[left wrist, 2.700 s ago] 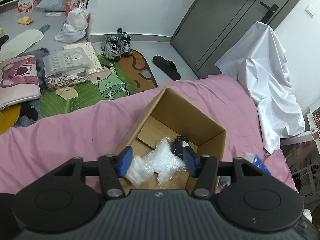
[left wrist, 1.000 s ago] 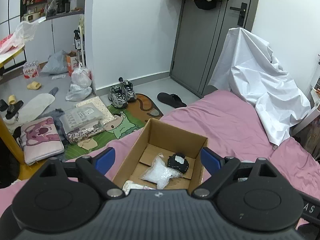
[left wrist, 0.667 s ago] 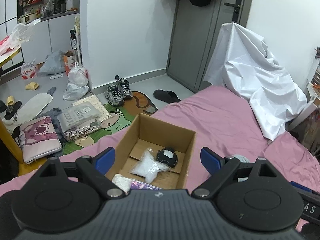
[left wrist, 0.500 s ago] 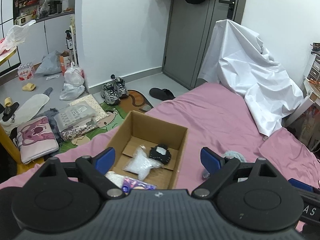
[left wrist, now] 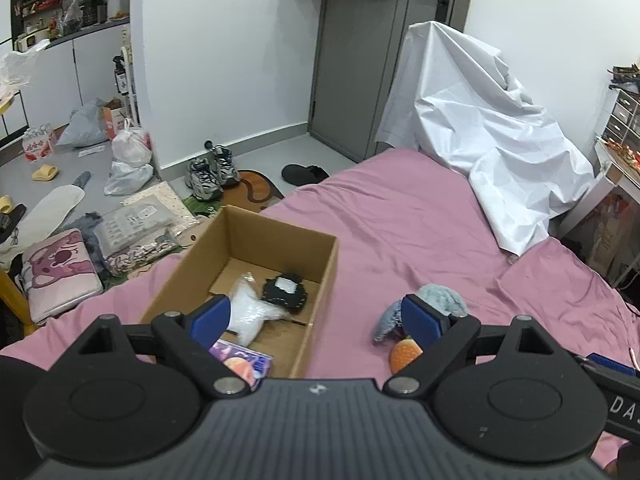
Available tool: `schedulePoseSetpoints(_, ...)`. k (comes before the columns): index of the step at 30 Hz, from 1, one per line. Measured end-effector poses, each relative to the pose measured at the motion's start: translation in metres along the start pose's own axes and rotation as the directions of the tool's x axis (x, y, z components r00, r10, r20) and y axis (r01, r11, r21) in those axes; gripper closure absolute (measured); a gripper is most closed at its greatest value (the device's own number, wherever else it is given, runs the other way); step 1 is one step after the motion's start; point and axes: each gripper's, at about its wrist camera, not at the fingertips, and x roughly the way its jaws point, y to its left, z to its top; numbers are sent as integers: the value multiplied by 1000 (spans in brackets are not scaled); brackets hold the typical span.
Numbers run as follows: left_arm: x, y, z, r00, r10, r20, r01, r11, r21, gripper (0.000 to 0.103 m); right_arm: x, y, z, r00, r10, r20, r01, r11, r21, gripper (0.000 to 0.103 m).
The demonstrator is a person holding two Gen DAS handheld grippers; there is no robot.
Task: Organize soft objects
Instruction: 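Move both open grippers from the box toward the plushes on the bed, then grasp the small blue-grey plush with the left gripper while the right grasps the plush hamburger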
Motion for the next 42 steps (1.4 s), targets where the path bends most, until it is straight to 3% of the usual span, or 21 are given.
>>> schedulePoseSetpoints(13,20,-40,-1,999,-7,-37,9,998,57,12,10,-53,5,999,29,-32,-24,990,140,0)
schedulePoseSetpoints(18,33,-53,-3,998,1,-55,3,997,79,12,15,-72,6,999,-20,-41,28,977,211,0)
schedulePoseSetpoints(25,56,-64,-9,993,-29,-118,39,996,85,12,25,-86,7,998,-30,-60,45,963,267,0)
schedulePoseSetpoints(38,96,-71,-24,976,-43,-212,63,994,85,13,55,-97,-1,987,91,-135,-32,921,388,1)
schedulePoseSetpoints(42,105,-69,-22,978,-38,-206,59,994,96,14,68,-95,-5,979,117,-166,-40,914,404,1)
